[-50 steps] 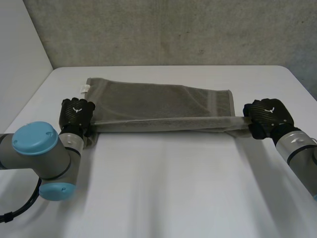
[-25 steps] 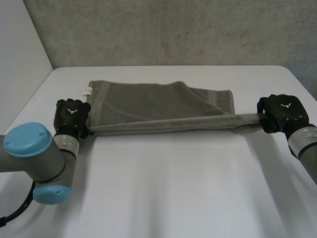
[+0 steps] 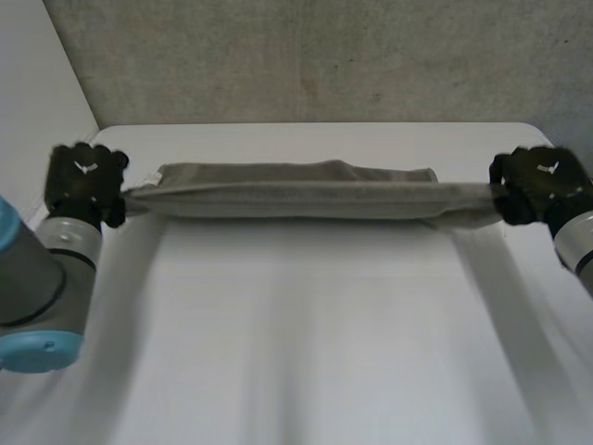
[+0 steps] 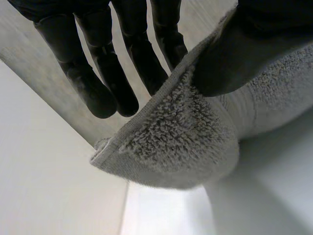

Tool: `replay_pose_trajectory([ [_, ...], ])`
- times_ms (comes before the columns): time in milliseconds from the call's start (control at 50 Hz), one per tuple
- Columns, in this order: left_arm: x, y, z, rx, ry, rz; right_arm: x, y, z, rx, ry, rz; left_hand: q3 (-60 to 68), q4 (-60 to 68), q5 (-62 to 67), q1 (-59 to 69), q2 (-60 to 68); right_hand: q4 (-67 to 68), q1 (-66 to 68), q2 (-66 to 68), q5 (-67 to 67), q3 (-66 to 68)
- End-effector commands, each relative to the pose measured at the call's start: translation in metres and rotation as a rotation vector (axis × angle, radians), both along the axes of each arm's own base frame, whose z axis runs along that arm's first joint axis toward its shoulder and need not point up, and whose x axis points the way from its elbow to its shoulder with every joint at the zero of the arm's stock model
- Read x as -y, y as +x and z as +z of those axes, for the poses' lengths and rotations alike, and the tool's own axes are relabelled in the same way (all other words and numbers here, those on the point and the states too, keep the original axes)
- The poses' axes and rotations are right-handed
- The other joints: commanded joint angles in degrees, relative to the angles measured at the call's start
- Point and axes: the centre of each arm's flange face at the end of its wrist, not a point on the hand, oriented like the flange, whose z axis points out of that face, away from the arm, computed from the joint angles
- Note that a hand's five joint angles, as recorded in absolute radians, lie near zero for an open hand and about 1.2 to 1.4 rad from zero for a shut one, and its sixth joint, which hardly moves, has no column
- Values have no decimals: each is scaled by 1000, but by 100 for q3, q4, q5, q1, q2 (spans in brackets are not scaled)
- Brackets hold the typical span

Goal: Fold the towel.

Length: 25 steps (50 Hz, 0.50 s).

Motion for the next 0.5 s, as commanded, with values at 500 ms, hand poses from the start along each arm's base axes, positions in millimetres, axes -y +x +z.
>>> replay_pose_trajectory([
  [500, -64, 19, -4, 192, 74, -210, -47, -7, 42, -433, 151, 175, -836, -710, -1423, -325, -686, 281, 291, 304, 362, 358],
])
